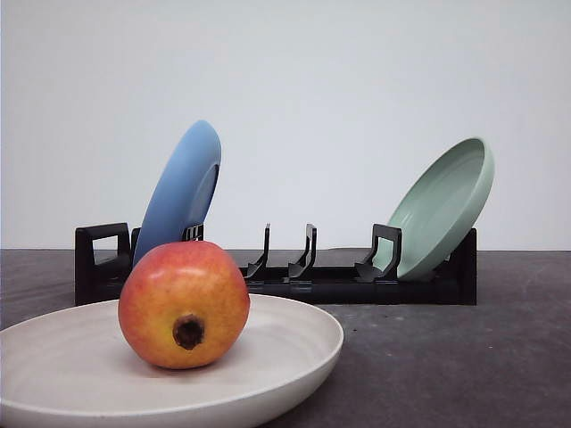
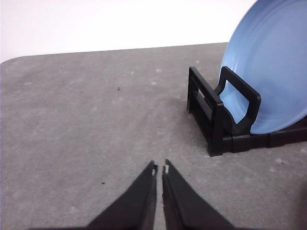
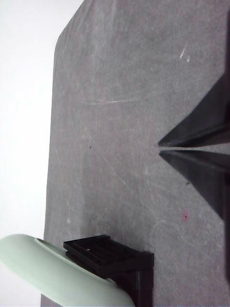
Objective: Place pomegranate in white plate
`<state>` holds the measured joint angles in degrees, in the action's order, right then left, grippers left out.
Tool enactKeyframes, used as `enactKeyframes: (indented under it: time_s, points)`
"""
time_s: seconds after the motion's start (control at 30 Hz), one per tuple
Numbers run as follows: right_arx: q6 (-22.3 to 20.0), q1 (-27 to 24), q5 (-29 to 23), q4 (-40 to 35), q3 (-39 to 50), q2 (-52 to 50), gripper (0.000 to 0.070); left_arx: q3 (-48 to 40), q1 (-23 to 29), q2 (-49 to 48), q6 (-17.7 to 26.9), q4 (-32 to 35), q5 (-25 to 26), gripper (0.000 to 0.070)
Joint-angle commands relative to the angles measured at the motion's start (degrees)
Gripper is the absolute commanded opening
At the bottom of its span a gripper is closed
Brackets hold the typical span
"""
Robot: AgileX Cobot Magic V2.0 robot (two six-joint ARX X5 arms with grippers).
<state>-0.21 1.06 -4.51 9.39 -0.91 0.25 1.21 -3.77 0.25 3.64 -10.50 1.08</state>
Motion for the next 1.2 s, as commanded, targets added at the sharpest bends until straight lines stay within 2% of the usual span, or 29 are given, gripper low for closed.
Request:
enactKeyframes:
  time_s: [0.0, 1.17]
  points:
    - [0.4, -0.1, 0.0, -0.4, 0.3, 0.0, 0.0002, -0.6, 0.1, -0.1, 0.6, -0.2, 0.3, 0.0]
    - [0.4, -0.1, 0.0, -0.4, 0.3, 0.0, 0.0002, -0.6, 0.1, -0.1, 0.6, -0.2, 0.3, 0.0]
